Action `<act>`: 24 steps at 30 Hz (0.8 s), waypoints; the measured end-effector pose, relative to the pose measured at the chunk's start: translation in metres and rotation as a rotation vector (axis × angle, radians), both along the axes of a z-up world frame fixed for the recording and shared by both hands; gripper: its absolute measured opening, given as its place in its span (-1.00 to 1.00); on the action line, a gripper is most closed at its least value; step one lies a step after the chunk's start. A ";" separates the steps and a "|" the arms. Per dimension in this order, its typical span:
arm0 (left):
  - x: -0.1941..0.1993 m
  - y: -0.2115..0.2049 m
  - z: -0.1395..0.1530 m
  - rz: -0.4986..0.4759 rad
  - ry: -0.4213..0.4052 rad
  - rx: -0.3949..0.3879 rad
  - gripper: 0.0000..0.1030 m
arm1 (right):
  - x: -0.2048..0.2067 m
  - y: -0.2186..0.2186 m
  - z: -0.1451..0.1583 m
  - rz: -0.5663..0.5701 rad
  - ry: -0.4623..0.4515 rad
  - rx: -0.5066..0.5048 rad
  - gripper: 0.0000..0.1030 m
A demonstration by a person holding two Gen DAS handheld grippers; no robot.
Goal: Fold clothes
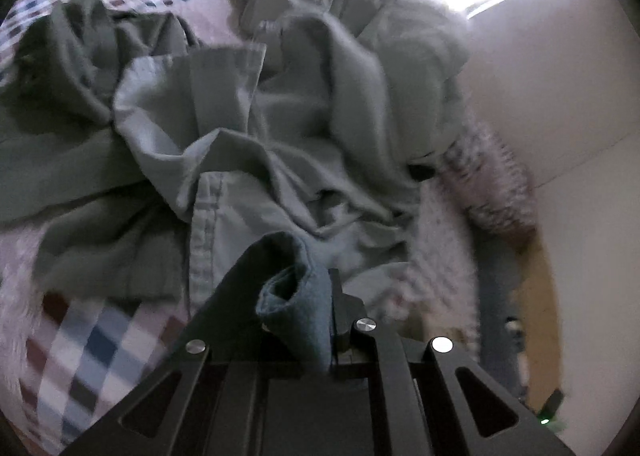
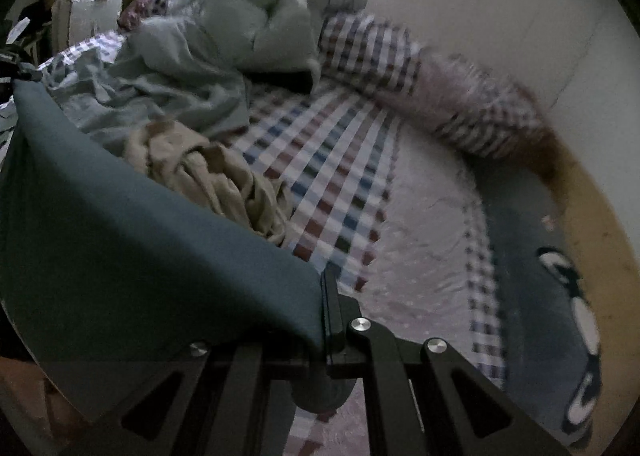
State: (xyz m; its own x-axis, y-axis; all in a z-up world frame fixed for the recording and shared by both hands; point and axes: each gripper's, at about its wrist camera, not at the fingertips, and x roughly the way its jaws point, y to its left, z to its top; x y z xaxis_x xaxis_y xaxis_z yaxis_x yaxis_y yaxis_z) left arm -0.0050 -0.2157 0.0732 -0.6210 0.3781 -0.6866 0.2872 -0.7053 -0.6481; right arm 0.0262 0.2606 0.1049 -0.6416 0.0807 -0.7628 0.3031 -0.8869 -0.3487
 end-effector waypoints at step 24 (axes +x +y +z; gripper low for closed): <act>0.043 -0.072 0.035 0.058 0.230 -0.028 0.51 | -0.022 0.097 -0.022 -0.434 0.094 -0.127 0.49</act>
